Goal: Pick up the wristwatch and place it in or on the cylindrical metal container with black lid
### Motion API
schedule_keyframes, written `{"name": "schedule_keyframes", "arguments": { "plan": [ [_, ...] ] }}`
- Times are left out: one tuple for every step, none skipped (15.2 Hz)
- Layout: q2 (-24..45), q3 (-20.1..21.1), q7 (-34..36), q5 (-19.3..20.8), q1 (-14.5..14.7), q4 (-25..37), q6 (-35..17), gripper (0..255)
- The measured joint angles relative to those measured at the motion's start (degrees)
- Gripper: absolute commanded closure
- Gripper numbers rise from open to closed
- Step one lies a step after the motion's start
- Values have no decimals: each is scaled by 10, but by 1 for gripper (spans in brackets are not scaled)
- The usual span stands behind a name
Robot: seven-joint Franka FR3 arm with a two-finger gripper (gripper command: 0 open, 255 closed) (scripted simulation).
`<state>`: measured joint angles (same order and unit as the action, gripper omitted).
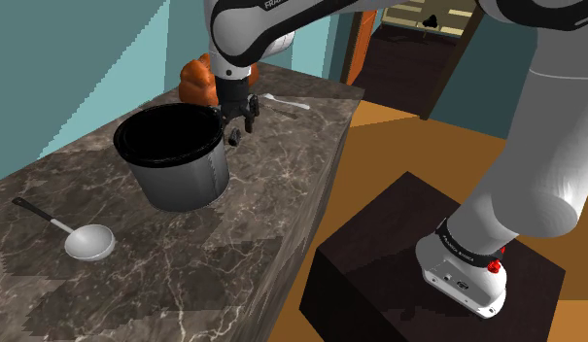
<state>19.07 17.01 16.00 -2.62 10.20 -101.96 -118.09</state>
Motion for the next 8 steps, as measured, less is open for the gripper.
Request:
{"name": "schedule_keyframes", "arguments": {
  "plan": [
    [0,0,0,0,0,-1,-1,0],
    [0,0,0,0,0,-1,-1,0],
    [0,0,0,0,0,-1,-1,0],
    [0,0,0,0,0,-1,-1,0],
    [0,0,0,0,0,-1,-1,255],
    [0,0,0,0,0,-1,-1,255],
    [0,0,0,0,0,-1,-1,255],
    [0,0,0,0,0,-1,-1,255]
  ]
}}
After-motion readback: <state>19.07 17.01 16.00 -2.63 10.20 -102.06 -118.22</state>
